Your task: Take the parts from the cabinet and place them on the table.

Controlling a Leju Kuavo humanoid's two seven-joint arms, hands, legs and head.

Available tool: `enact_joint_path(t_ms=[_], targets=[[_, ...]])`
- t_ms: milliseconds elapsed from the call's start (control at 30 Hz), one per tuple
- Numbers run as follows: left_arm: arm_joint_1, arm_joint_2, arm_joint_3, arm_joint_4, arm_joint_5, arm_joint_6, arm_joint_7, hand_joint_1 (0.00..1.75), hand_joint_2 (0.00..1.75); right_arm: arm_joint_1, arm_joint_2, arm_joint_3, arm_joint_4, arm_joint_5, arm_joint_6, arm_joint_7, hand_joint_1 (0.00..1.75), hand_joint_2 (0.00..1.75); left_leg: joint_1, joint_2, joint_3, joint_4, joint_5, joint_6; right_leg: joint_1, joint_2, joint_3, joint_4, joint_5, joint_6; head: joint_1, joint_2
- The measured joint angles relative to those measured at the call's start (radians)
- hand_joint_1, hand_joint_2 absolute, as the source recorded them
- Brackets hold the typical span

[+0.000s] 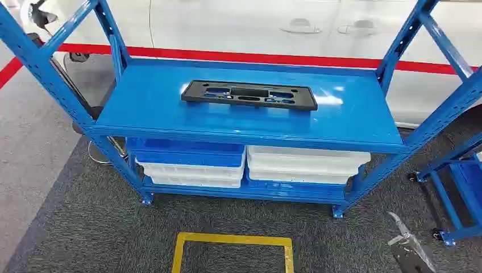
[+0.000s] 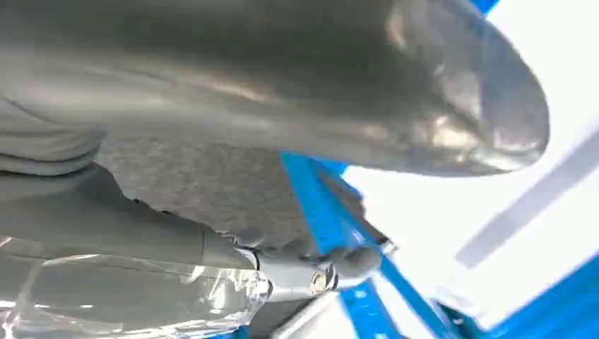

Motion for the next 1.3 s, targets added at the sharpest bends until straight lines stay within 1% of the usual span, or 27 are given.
enact_joint_path(t_ms=[67, 133, 267, 300, 333, 367, 400, 433, 467, 500, 567, 600, 733, 833, 900, 933, 1000, 1033, 1100, 1200, 1300], targets=[[0.001, 0.001, 0.0, 0.0, 0.0, 0.0, -0.002, 0.0, 0.0, -0.013, -0.003, -0.009, -0.016, -0.004, -0.003, -0.003, 0.0, 0.0, 0.0, -0.002, 0.002, 0.0, 0.0, 0.0, 0.0, -0.002, 0.0, 0.0, 0.0, 0.0, 0.0, 0.0], [0.002, 0.001, -0.002, 0.0, -0.001, -0.005, -0.006, 0.0, 0.0, -0.023, -0.012, -0.013, -0.024, -0.025, -0.017, -0.019, 0.0, 0.0, 0.0, -0.003, 0.001, 0.0, 0.001, -0.001, 0.0, -0.002, -0.001, 0.001, 0.0, 0.0, 0.0, 0.0], [0.0, 0.004, -0.015, 0.0, -0.003, -0.015, -0.016, 0.0, 0.0, -0.078, -0.05, -0.005, -0.01, -0.072, -0.067, -0.044, 0.0, 0.0, 0.0, -0.003, 0.001, 0.0, 0.001, -0.001, 0.0, -0.001, -0.003, 0.002, 0.0, 0.0, 0.0, 0.0], [-0.003, 0.004, -0.019, 0.0, 0.01, -0.01, -0.011, 0.0, 0.0, -0.076, -0.055, 0.006, -0.013, -0.085, -0.063, -0.018, 0.0, 0.0, 0.0, -0.003, 0.002, 0.0, 0.001, -0.001, 0.0, -0.002, -0.002, 0.001, 0.0, 0.0, 0.0, 0.0], [-0.004, 0.003, -0.018, 0.0, 0.024, -0.004, -0.006, 0.0, 0.0, -0.035, -0.045, 0.021, -0.075, -0.089, -0.041, 0.056, 0.0, 0.0, 0.0, -0.008, 0.001, 0.0, 0.001, -0.001, 0.0, -0.007, 0.001, 0.001, -0.002, 0.0, 0.0, 0.0], [-0.003, 0.002, -0.018, 0.0, 0.034, 0.004, -0.002, 0.0, 0.0, 0.037, -0.013, 0.049, -0.234, -0.089, -0.024, 0.189, 0.0, 0.0, 0.001, -0.015, 0.0, 0.0, 0.001, -0.001, 0.001, -0.014, 0.003, 0.001, -0.004, 0.001, 0.0, 0.0], [0.001, 0.001, -0.018, 0.0, 0.04, 0.007, -0.001, 0.0, 0.0, 0.103, 0.004, 0.08, -0.396, -0.088, -0.026, 0.306, 0.0, 0.0, 0.0, -0.018, -0.004, 0.0, 0.001, -0.001, 0.001, -0.018, 0.003, 0.003, -0.006, 0.0, 0.0, 0.0], [0.006, 0.001, -0.018, 0.0, 0.041, 0.009, 0.001, 0.0, 0.0, 0.135, 0.029, 0.128, -0.524, -0.092, -0.041, 0.381, 0.0, 0.0, 0.0, -0.016, -0.004, 0.0, 0.0, -0.003, 0.001, -0.015, -0.001, 0.004, -0.006, -0.001, 0.0, 0.0], [0.009, -0.001, -0.019, 0.0, 0.042, 0.009, 0.004, 0.0, 0.0, 0.147, 0.037, 0.17, -0.593, -0.097, -0.057, 0.406, 0.0, 0.0, 0.0, -0.009, -0.002, 0.0, 0.0, -0.003, 0.001, -0.007, -0.004, 0.005, -0.005, -0.002, 0.0, 0.0], [0.007, -0.002, -0.019, 0.001, 0.042, 0.009, 0.005, 0.0, 0.0, 0.159, 0.038, 0.196, -0.643, -0.101, -0.078, 0.404, 0.0, 0.0, 0.0, -0.008, 0.0, 0.0, 0.0, -0.003, 0.0, -0.006, -0.005, 0.006, -0.005, -0.002, 0.0, 0.0], [0.004, -0.003, -0.02, 0.001, 0.042, 0.009, 0.005, 0.0, 0.0, 0.183, 0.038, 0.209, -0.734, -0.101, -0.128, 0.367, 0.0, 0.0, 0.0, -0.011, -0.001, 0.0, 0.0, -0.003, 0.001, -0.01, -0.003, 0.006, -0.006, -0.002, 0.0, 0.0], [0.004, -0.003, -0.021, 0.001, 0.043, 0.009, 0.005, 0.0, 0.0, 0.186, 0.038, 0.22, -0.761, -0.099, -0.14, 0.35, 0.0, 0.0, 0.0, -0.01, -0.001, 0.0, 0.0, -0.004, 0.002, -0.01, -0.003, 0.006, -0.006, -0.002, 0.0, 0.0], [0.002, -0.006, -0.024, 0.001, 0.048, 0.006, 0.002, 0.0, 0.0, 0.203, 0.039, 0.268, -0.847, -0.076, -0.159, 0.309, 0.0, 0.0, 0.0, -0.01, 0.0, 0.0, 0.0, -0.004, 0.001, -0.008, -0.003, 0.006, -0.006, -0.003, 0.0, 0.0], [0.002, -0.006, -0.025, 0.001, 0.052, -0.004, -0.002, 0.0, 0.0, 0.2, 0.039, 0.305, -0.895, -0.059, -0.167, 0.305, 0.0, 0.0, 0.0, -0.01, 0.0, 0.0, 0.0, -0.004, 0.001, -0.008, -0.002, 0.006, -0.006, -0.003, 0.0, 0.0], [0.002, -0.006, -0.026, 0.001, 0.054, -0.023, -0.003, 0.0, 0.0, 0.194, 0.034, 0.342, -0.921, -0.051, -0.168, 0.308, 0.0, 0.0, 0.0, -0.01, 0.0, 0.0, 0.0, -0.004, 0.001, -0.008, -0.002, 0.006, -0.006, -0.003, 0.0, 0.0], [0.002, -0.006, -0.026, 0.001, 0.058, -0.033, -0.004, 0.0, 0.0, 0.191, 0.031, 0.359, -0.935, -0.047, -0.161, 0.321, 0.0, 0.0, 0.0, -0.01, 0.0, 0.0, 0.0, -0.004, 0.001, -0.008, -0.002, 0.006, -0.006, -0.003, 0.0, 0.0], [0.003, -0.006, -0.026, 0.001, 0.063, -0.045, -0.004, 0.0, 0.0, 0.186, 0.015, 0.397, -0.99, -0.034, -0.139, 0.377, 0.0, 0.0, 0.0, -0.01, -0.002, 0.0, 0.0, -0.004, 0.001, -0.009, -0.002, 0.006, -0.006, -0.003, 0.0, 0.0], [0.003, -0.006, -0.026, 0.001, 0.064, -0.05, -0.004, 0.0, 0.0, 0.172, 0.003, 0.425, -1.027, -0.026, -0.129, 0.419, 0.0, 0.0, 0.0, -0.01, -0.002, 0.0, 0.0, -0.004, 0.001, -0.008, -0.003, 0.006, -0.006, -0.003, 0.0, 0.0], [0.0, -0.005, -0.03, 0.001, 0.066, -0.053, -0.004, 0.0, 0.0, 0.127, -0.024, 0.503, -1.077, -0.02, -0.123, 0.469, 0.0, 0.0, 0.0, -0.008, 0.001, 0.0, 0.0, -0.004, 0.002, -0.006, -0.003, 0.006, -0.006, -0.003, 0.0, 0.0], [-0.004, -0.004, -0.037, 0.001, 0.066, -0.055, 0.0, 0.0, 0.0, 0.101, -0.044, 0.558, -1.091, -0.015, -0.123, 0.488, 0.0, 0.0, 0.001, -0.012, 0.0, 0.0, 0.001, -0.004, 0.002, -0.011, -0.001, 0.006, -0.006, -0.004, 0.0, 0.0], [-0.001, -0.002, -0.047, 0.003, 0.066, -0.055, 0.006, 0.0, 0.0, 0.078, -0.056, 0.595, -1.098, -0.011, -0.123, 0.489, 0.0, 0.0, 0.001, -0.011, 0.0, 0.0, 0.001, -0.005, 0.002, -0.009, -0.002, 0.006, -0.006, -0.004, 0.0, 0.0]])
